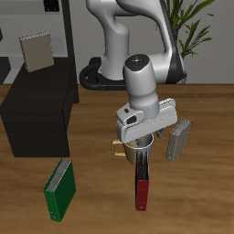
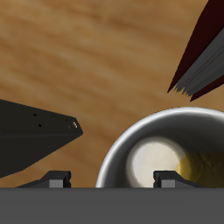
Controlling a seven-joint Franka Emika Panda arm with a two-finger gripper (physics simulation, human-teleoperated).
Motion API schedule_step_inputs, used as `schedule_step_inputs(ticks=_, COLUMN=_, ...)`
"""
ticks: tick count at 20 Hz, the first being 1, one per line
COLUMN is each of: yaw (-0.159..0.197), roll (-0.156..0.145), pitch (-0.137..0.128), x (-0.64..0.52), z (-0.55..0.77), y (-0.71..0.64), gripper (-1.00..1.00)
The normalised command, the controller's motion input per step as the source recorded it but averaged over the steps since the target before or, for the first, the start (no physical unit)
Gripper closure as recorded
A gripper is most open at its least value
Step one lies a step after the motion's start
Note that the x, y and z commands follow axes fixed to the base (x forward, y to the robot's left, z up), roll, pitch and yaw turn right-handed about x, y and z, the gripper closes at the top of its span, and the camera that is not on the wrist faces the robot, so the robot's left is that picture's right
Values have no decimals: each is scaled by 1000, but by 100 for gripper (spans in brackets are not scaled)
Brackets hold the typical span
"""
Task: Place the right yellow book upright on top of the shelf and place the white-yellow mug on top of the shelf
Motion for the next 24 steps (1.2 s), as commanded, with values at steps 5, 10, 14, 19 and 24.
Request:
schedule_step_inputs(ticks=5, yaw=-38, roll=32, pitch=40, x=-60, z=-86, y=-41, gripper=100)
schedule_step_inputs(ticks=10, yaw=-36, roll=13, pitch=-7, x=-108, z=178, y=-94, gripper=100)
schedule_step_inputs(ticks=14, yaw=-47, roll=-32, pitch=-37, x=-134, z=352, y=-211, gripper=100)
schedule_step_inputs(ticks=19, yaw=-72, roll=-20, pitch=-42, x=-218, z=482, y=-279, gripper=100)
schedule_step_inputs(ticks=24, yaw=-62, roll=-18, pitch=-39, x=-259, z=491, y=-282, gripper=100)
